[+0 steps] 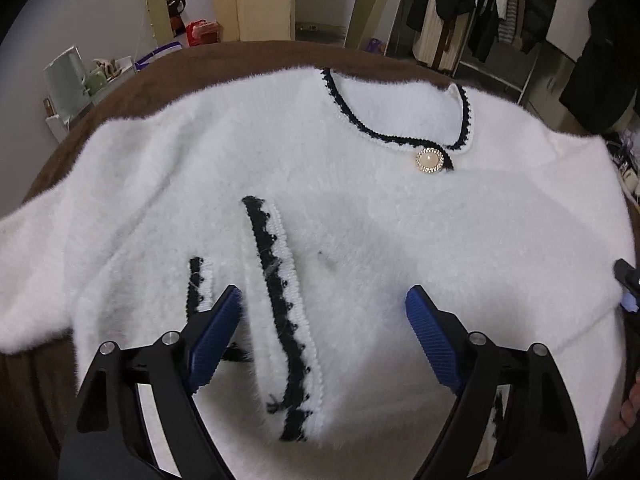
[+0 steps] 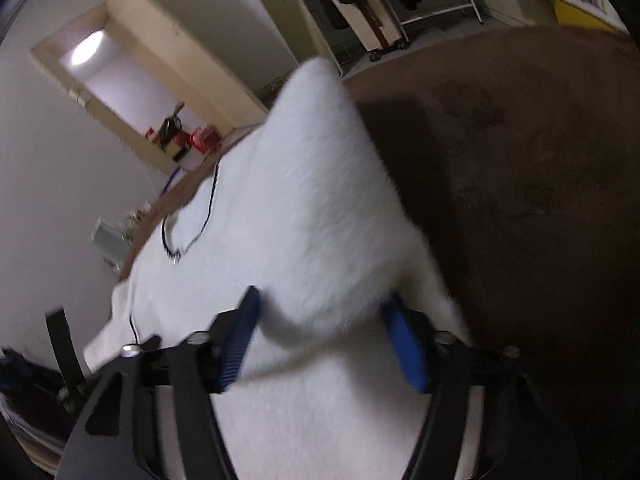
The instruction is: Fold large clothes
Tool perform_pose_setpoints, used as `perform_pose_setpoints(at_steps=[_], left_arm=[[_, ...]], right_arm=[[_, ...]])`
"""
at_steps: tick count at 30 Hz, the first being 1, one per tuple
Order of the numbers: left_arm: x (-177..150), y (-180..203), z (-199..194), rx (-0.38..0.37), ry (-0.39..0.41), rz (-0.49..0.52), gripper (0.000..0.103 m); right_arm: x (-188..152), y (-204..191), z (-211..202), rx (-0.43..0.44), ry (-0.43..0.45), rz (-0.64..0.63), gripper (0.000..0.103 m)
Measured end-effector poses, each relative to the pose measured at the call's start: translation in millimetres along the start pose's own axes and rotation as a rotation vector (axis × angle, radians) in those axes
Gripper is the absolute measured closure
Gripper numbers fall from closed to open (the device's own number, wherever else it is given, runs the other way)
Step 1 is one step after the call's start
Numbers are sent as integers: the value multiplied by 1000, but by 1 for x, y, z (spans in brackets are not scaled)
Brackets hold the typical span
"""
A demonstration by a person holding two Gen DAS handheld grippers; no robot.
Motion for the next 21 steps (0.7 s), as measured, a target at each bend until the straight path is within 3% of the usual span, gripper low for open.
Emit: perform_pose_setpoints(at_steps=[4, 10, 15, 21], left_arm=[[1, 3, 1, -10, 18, -13, 32], [6, 14, -4, -4, 38, 26, 72], [10, 12, -8, 20, 31, 39, 81], [9, 4, -23, 92, 68, 71, 81]], right_arm=[[5, 6, 0, 20, 43, 37, 70], [4, -4, -6, -32, 75, 5, 81], [3, -18, -8, -65, 77, -29, 86], [-2, -32, -5, -94, 44, -62, 85]])
Point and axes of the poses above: each gripper's, at about its wrist camera, not at the fingertips, and z roughly the way its jaws point, y to its right, x to its top, the point moved 1 cm from there along z, roughly the way its jaws point, and after that the axes turned 12 degrees about x, right-handed, at the moved point
